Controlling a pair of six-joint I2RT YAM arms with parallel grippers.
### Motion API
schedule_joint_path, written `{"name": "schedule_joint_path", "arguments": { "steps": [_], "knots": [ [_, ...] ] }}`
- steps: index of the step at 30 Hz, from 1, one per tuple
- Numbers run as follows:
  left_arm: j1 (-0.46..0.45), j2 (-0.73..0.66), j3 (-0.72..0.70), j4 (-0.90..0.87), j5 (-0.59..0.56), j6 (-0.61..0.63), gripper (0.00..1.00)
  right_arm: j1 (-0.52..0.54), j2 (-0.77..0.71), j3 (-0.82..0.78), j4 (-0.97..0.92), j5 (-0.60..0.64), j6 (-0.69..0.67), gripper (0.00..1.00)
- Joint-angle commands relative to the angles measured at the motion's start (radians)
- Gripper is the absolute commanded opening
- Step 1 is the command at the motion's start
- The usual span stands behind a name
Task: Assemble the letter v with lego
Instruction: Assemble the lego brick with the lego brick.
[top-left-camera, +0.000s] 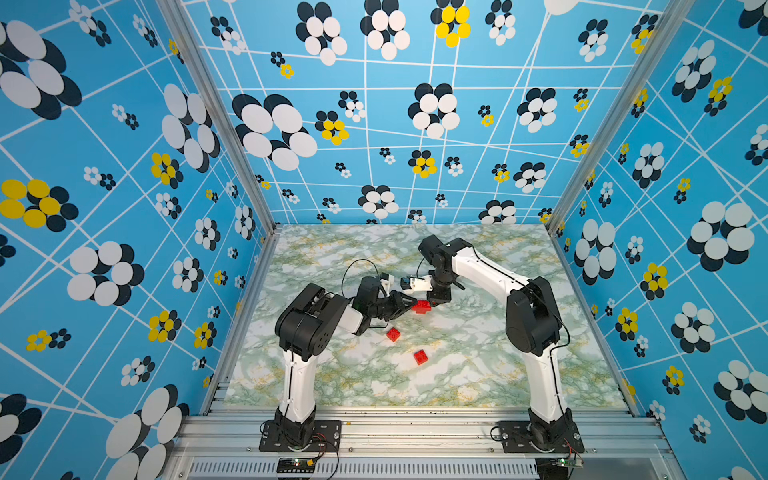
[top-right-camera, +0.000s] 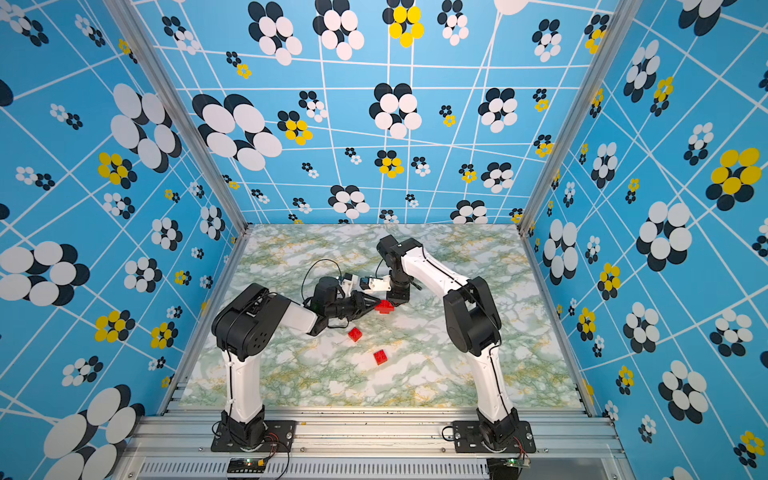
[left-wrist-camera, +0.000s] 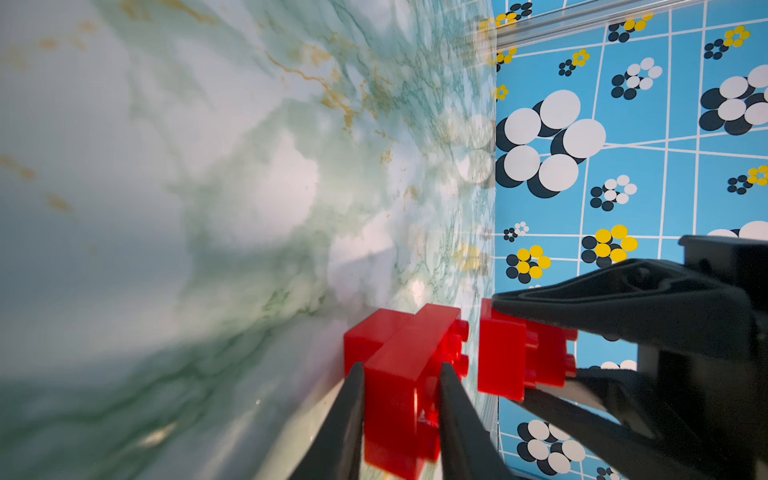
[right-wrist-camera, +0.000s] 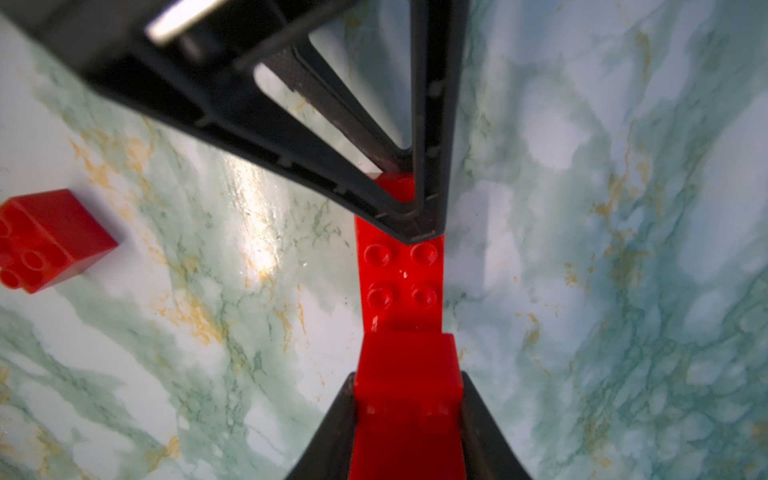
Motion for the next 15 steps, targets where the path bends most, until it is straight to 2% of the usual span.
{"name": "schedule_joint_path", "arguments": {
  "steps": [1,15],
  "knots": [
    [-0.006,0.011,0.004,-0.039,-0.007,0.019,0.08,0.013,0.032,0.015,-0.069,0.002,-0.018,0.0],
    [-0.006,0.017,0.003,-0.031,-0.007,0.017,0.04,0.032,0.088,0.066,-0.126,0.077,-0.012,0.0]
  ]
}}
